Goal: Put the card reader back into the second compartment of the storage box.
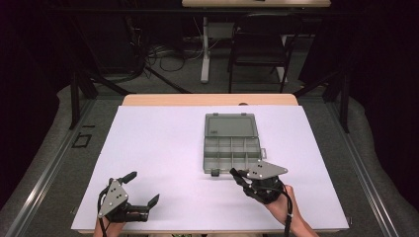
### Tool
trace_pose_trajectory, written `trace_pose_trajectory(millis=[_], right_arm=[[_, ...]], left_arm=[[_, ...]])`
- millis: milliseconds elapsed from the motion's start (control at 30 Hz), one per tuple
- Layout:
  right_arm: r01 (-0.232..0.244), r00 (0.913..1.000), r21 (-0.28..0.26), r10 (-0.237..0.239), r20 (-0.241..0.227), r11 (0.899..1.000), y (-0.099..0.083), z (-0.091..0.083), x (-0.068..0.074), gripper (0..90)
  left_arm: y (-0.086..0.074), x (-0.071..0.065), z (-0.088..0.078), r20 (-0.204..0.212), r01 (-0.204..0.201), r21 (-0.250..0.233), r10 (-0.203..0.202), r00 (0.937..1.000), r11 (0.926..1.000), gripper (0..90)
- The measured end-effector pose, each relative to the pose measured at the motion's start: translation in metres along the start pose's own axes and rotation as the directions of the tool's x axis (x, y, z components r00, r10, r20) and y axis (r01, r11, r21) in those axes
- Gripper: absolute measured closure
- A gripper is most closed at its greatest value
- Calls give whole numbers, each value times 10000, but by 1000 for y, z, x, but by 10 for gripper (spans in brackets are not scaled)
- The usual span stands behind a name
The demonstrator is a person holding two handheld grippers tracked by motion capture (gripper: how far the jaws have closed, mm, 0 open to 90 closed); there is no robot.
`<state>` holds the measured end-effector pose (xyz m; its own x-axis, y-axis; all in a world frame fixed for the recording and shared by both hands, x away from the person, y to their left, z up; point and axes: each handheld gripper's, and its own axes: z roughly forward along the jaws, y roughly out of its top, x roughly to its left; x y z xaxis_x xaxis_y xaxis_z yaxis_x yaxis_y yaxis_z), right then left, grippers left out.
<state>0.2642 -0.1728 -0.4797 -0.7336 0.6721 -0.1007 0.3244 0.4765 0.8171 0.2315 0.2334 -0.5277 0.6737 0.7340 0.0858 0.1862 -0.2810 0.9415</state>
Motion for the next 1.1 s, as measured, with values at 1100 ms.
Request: trace_pose_trajectory(millis=[1100], right_arm=[[-56, 9992, -111, 60, 397, 9999, 20, 12, -20, 736]], left_arm=[[0, 0, 1, -18, -51, 2, 51, 10000, 10000, 0]])
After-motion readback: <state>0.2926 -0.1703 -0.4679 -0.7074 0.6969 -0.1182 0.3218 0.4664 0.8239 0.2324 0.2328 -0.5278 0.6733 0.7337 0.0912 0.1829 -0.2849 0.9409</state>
